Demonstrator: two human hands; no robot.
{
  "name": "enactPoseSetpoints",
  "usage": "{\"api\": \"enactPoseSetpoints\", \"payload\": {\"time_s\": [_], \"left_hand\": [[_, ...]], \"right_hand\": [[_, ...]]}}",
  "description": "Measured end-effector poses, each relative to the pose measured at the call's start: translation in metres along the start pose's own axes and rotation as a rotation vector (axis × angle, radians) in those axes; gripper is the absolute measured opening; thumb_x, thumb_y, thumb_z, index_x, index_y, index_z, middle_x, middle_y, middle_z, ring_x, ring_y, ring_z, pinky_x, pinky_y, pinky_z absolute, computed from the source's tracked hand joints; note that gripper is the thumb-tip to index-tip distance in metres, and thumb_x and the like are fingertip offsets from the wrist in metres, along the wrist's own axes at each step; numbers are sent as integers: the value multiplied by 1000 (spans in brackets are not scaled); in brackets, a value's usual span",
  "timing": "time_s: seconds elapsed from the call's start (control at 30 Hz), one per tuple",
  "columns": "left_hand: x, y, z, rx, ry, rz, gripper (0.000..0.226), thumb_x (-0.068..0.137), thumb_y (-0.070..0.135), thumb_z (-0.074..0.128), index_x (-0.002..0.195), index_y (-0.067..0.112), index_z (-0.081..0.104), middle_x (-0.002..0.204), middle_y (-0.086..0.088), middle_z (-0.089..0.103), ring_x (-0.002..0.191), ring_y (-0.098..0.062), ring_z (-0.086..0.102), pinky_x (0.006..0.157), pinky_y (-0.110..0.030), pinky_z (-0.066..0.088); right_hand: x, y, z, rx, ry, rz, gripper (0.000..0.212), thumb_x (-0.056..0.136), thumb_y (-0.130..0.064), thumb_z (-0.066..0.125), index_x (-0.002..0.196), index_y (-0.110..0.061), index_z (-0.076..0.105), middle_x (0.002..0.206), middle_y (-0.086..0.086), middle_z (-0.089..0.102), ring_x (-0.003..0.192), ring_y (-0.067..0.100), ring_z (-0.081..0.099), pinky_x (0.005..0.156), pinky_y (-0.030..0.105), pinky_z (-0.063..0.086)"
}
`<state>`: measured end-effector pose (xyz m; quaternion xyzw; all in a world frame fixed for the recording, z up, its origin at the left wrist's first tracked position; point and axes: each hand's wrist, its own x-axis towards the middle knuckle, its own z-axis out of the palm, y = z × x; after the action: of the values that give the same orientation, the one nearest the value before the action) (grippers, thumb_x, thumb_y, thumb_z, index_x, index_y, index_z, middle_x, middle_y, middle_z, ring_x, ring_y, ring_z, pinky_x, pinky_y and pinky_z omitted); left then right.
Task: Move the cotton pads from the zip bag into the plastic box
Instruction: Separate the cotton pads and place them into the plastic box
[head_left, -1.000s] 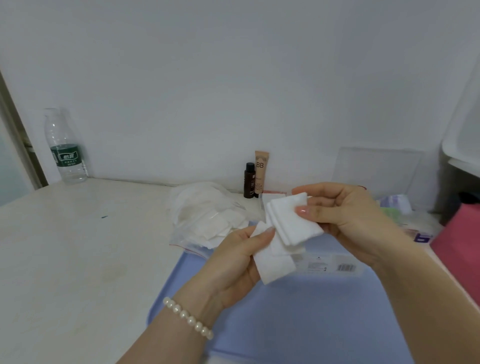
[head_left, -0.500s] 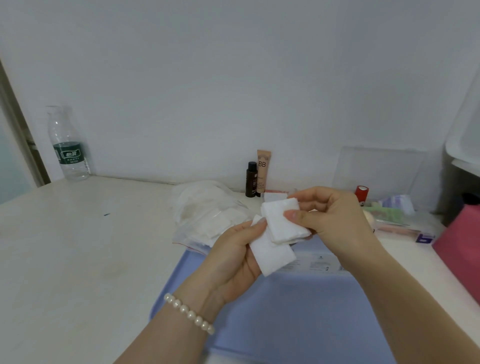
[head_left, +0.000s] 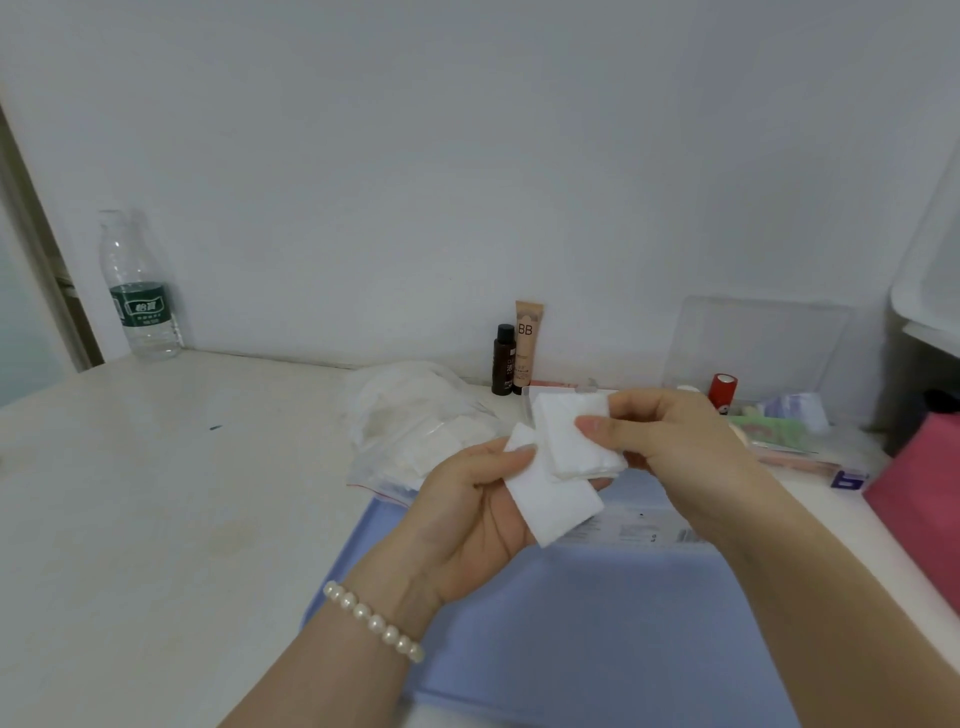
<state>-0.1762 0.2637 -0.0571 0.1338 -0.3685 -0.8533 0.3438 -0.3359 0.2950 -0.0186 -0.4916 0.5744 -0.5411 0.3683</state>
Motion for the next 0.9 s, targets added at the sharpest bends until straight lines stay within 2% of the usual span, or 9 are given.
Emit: {"api": "enactPoseSetpoints", "payload": {"time_s": [0.13,0.17,0.23,0.3,0.37,0.47,0.63,0.83,0.9], "left_hand": [[2,-2,1,44,107,54,28,88,-3,44,113,-4,56,108,-22,67,93,-33,68,83,-42,54],[3,-3,1,39,136,68,27,90,-4,43,114,-3,55,108,-22,67,91,-32,69,82,-42,54],[4,-3,0,54,190,89,26,92,-4,44,116,-3,55,112,-21,66,91,-28,69,80,-38,55],[6,-4,-2,92,239,93,25,91,-4,47,115,-7,56,110,-20,67,89,-25,69,76,-34,57],[6,-4,-3,148,272,87,22,88,-8,50,108,-10,58,99,-18,70,82,-23,69,70,-31,58],[5,-4,-3,203,307,92,21,84,-11,53,101,-9,64,97,-19,70,82,-24,68,72,-31,57],[7,-3,-4,101,262,107,26,90,0,50,111,-11,60,111,-25,66,104,-33,65,88,-40,53],[7,-4,0,40,295,149,16,84,0,55,91,-4,69,102,-23,69,89,-28,68,83,-39,55],[7,-4,-1,40,303,148,23,75,6,60,94,-5,68,106,-24,68,94,-29,67,86,-43,54]], "right_hand": [[6,-2,-11,267,108,-19,7,78,-2,64,83,-6,67,77,4,73,79,23,68,72,38,58],[5,-4,-15,328,66,-16,10,73,-3,65,83,-4,67,77,5,73,78,22,69,70,38,59],[-1,-10,-19,360,-101,-16,17,58,-7,69,75,-4,71,75,7,73,72,18,70,61,28,59],[-7,-12,-17,246,-253,-4,15,49,-8,72,64,-8,74,71,9,72,66,16,70,55,22,55],[-9,-10,-12,80,-289,15,17,50,-7,74,67,-9,73,72,12,72,66,18,70,56,24,56],[-9,-7,-4,-48,-232,20,20,53,-8,77,72,-7,71,72,13,73,64,17,69,60,28,56],[-8,-1,8,-39,-117,10,11,69,3,74,72,-6,68,65,5,72,59,14,68,54,26,56],[-7,1,16,-8,-45,33,14,69,0,76,65,-11,68,60,1,70,53,11,62,48,22,48],[-8,3,18,-29,-42,12,13,70,-1,76,67,-10,68,58,1,69,50,9,61,45,20,46]]}}
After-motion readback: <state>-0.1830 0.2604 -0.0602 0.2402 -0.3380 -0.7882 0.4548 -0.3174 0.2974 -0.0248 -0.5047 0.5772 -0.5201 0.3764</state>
